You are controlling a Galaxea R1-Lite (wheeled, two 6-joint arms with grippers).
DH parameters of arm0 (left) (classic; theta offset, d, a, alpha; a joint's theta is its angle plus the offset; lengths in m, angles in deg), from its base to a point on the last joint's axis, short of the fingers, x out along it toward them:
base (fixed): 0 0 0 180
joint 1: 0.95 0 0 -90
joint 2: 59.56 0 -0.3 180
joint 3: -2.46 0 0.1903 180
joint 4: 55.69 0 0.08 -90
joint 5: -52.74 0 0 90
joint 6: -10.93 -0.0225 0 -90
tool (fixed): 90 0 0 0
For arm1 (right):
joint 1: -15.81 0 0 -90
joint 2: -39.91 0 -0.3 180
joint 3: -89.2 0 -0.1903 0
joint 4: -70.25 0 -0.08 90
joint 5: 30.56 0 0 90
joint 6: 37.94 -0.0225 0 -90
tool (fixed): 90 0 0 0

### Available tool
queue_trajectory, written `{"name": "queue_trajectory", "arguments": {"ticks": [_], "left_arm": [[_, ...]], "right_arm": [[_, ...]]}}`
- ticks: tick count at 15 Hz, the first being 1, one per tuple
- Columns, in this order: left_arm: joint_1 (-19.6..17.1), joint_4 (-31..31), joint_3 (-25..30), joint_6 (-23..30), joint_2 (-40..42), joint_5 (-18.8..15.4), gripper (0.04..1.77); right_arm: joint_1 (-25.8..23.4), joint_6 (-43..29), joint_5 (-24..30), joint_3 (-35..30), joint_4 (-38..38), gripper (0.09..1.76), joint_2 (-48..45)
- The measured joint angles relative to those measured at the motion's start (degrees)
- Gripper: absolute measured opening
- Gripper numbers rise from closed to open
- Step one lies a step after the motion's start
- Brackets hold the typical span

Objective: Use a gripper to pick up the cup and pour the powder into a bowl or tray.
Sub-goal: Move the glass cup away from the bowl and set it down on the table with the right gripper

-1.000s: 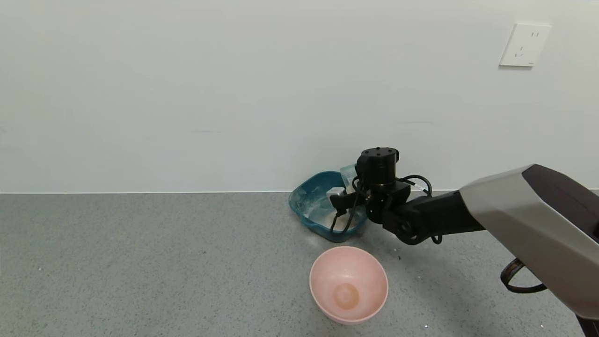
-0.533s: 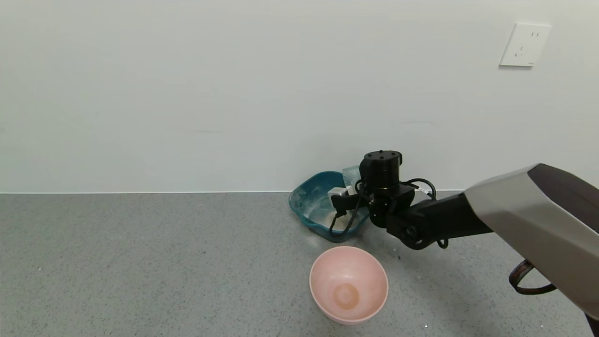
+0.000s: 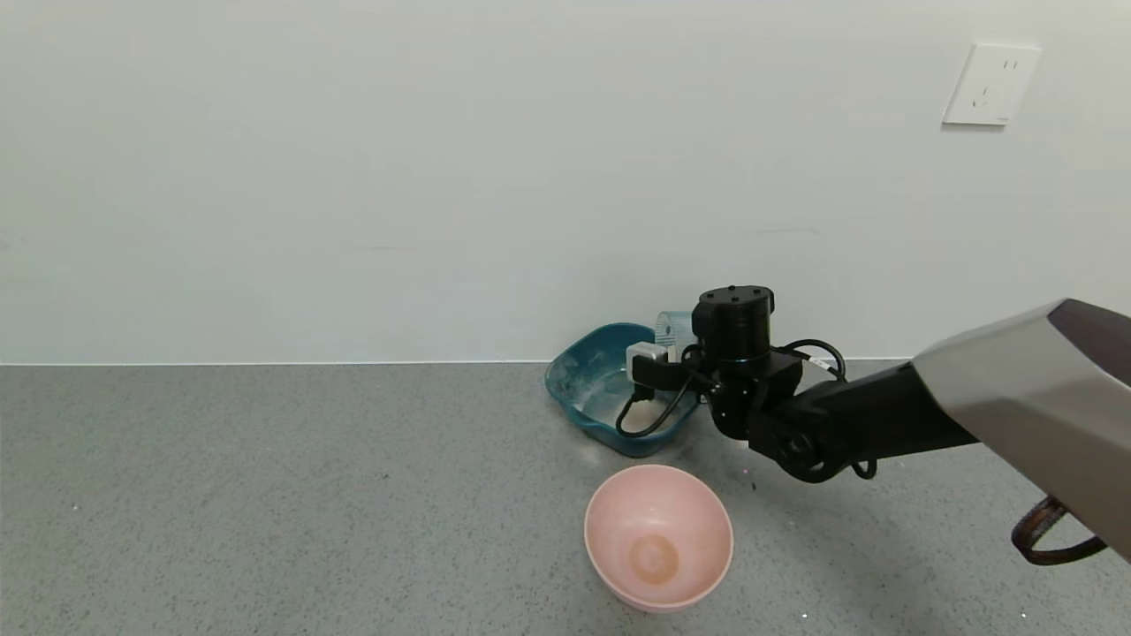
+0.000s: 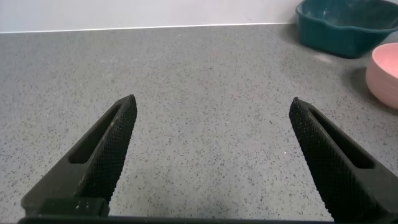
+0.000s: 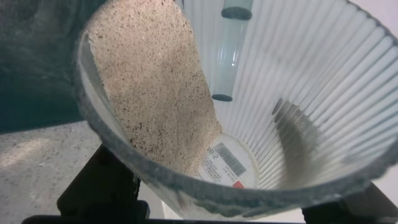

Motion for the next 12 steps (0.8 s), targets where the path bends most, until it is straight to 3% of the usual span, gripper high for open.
{"name": "queue_trajectory", "arguments": {"ticks": [5,12], "left_arm": [[0.0,0.0,0.0,0.0,0.0,0.0,1.76],[0.0,0.0,0.0,0.0,0.0,0.0,1.76]], "right_arm": [[0.0,-14.1,0.0,-7.4,-0.2,1.37,-6.4],[-1.4,-43.3,-0.1,-13.8,-0.7,1.37,-13.2]]}}
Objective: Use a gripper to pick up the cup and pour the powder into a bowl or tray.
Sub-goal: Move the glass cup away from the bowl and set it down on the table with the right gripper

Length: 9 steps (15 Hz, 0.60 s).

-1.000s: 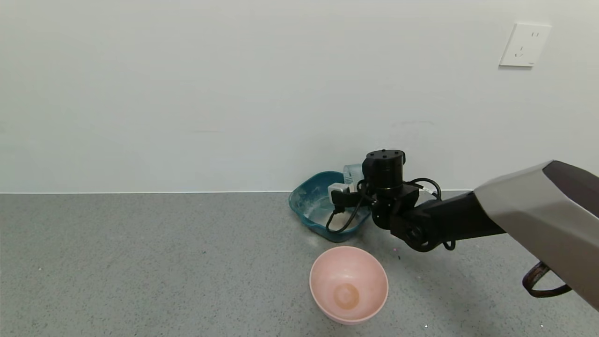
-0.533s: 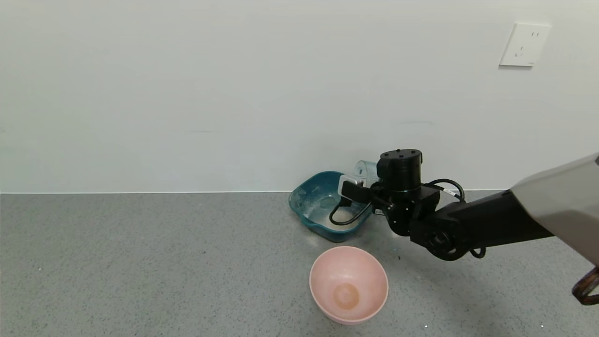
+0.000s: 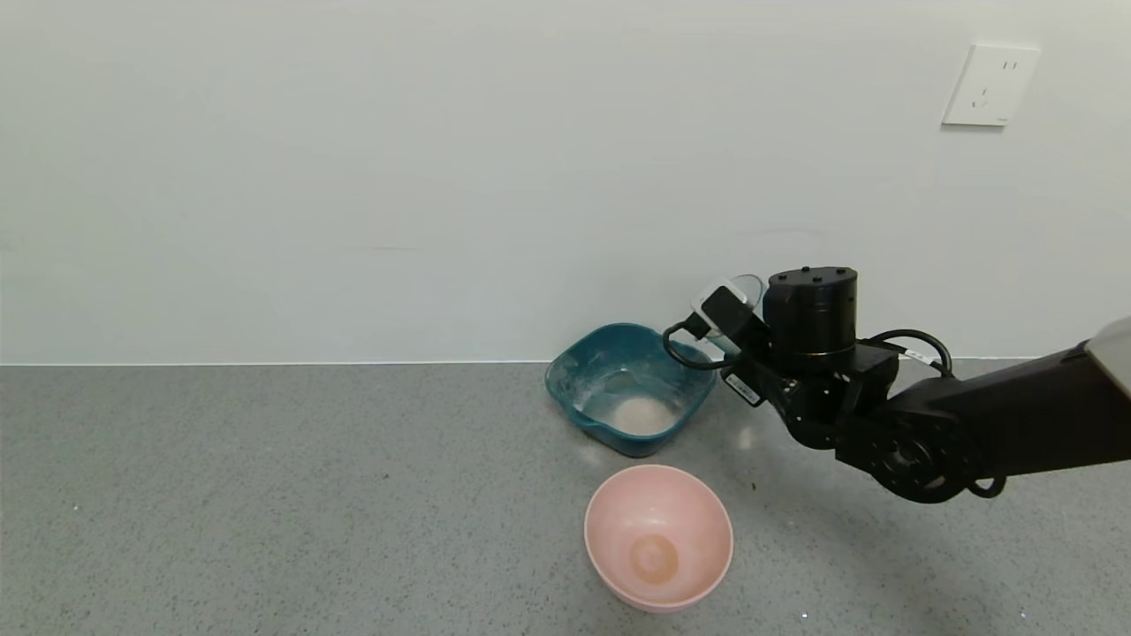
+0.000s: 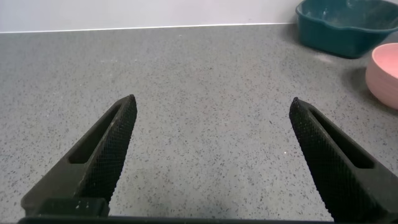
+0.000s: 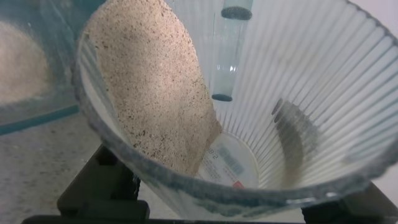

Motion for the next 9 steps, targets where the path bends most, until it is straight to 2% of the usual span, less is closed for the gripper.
{"name": "queue_trajectory", "arguments": {"ticks": [9], "left_arm": [[0.0,0.0,0.0,0.0,0.0,0.0,1.76]], "right_arm": [[-1.0,-40.4,0.2,-12.1,0.4,1.37,-6.3]]}}
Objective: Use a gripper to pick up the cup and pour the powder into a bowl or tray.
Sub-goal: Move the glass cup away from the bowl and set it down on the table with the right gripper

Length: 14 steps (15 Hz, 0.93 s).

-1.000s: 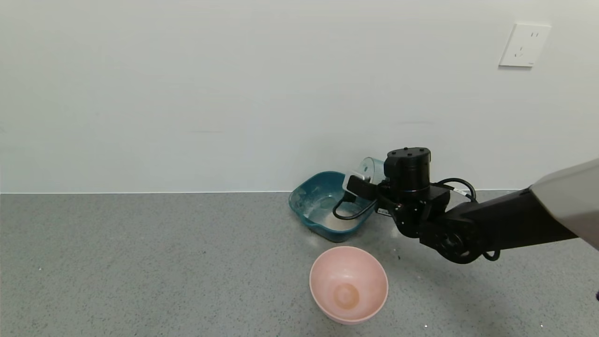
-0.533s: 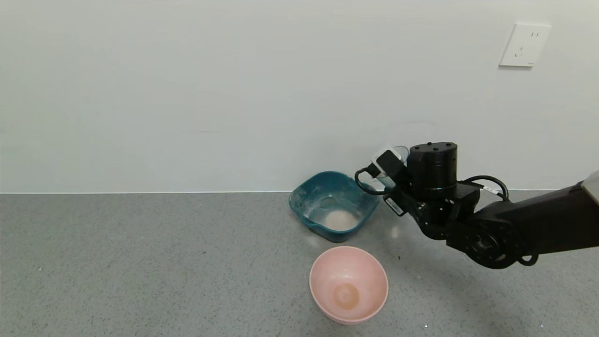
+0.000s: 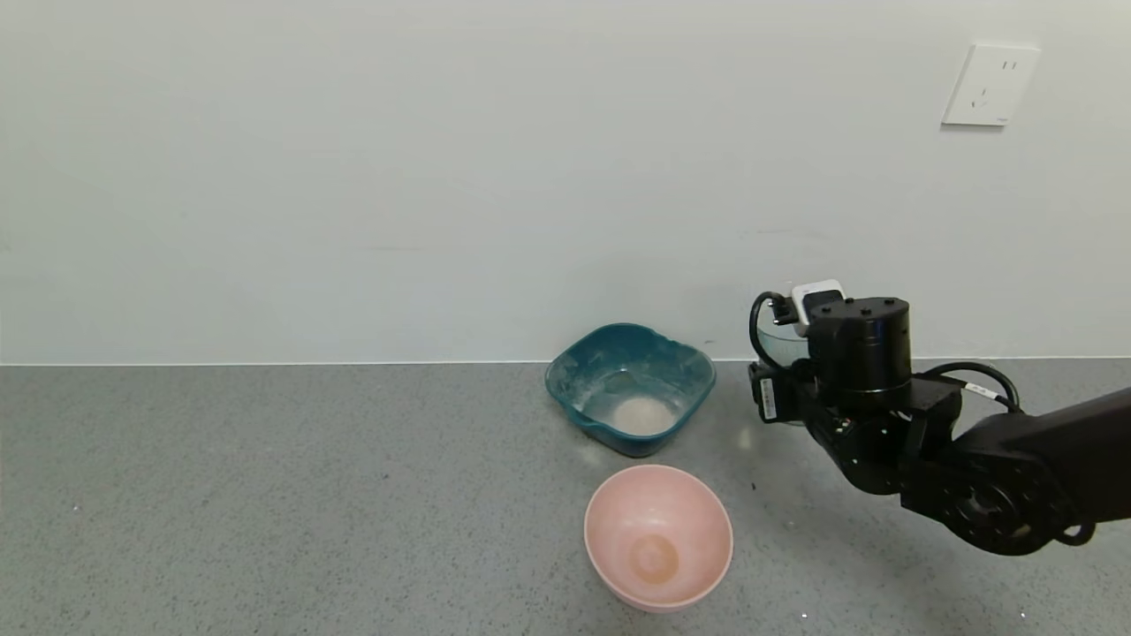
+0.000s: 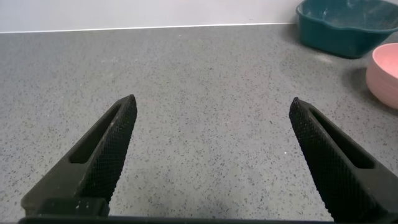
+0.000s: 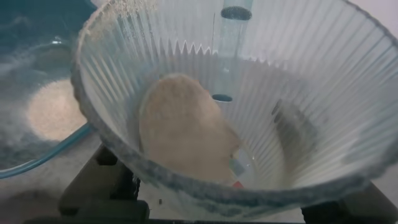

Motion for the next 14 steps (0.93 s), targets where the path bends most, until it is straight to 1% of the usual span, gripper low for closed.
{"name": "queue_trajectory", "arguments": {"ticks": [3,5,8,11,13,14], "left_arm": [[0.0,0.0,0.0,0.0,0.0,0.0,1.76],[0.0,0.0,0.0,0.0,0.0,0.0,1.76],[0.0,0.0,0.0,0.0,0.0,0.0,1.76],[0.0,0.0,0.0,0.0,0.0,0.0,1.76],[0.0,0.0,0.0,0.0,0.0,0.0,1.76],[0.0,0.0,0.0,0.0,0.0,0.0,1.76]], "right_arm": [[0.0,-8.4,0.3,-5.3,0.8,1.37,-1.3],[-0.7,-11.8,1.4,-8.4,1.9,1.37,-1.5],[-3.1,-12.1,3.1,-10.3,6.6,1.37,0.0],[-5.4,-11.7,4.6,-10.9,10.1,1.37,2.8],[-7.1,-9.5,4.9,-10.2,13.3,1.37,5.2],[-7.9,-8.0,5.1,-9.6,16.2,1.37,6.6]]}}
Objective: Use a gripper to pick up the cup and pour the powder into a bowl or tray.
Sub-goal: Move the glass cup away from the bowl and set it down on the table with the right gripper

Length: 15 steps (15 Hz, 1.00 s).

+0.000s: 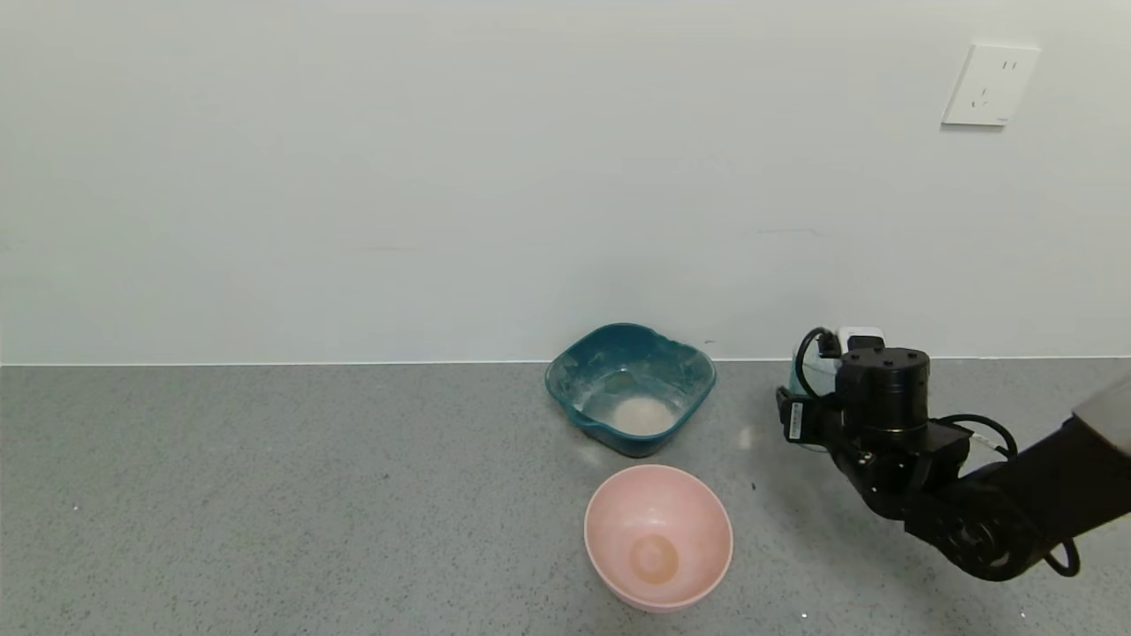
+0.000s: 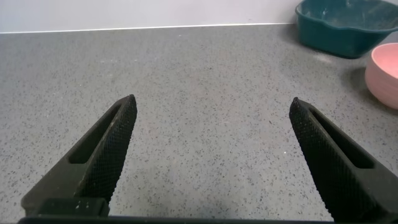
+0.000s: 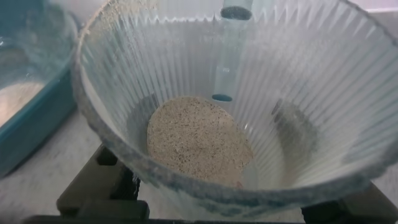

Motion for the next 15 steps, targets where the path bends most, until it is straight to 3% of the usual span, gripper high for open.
{"name": "queue_trajectory", "arguments": {"ticks": [3,8,15], "left_arm": [[0.0,0.0,0.0,0.0,0.0,0.0,1.76],[0.0,0.0,0.0,0.0,0.0,0.0,1.76],[0.0,0.0,0.0,0.0,0.0,0.0,1.76]], "right_arm": [[-2.3,4.1,1.8,2.1,7.4,1.37,4.6],[-5.4,4.5,6.0,5.8,8.4,1.37,9.5],[-5.0,4.5,6.2,10.9,9.8,1.37,15.0]]}}
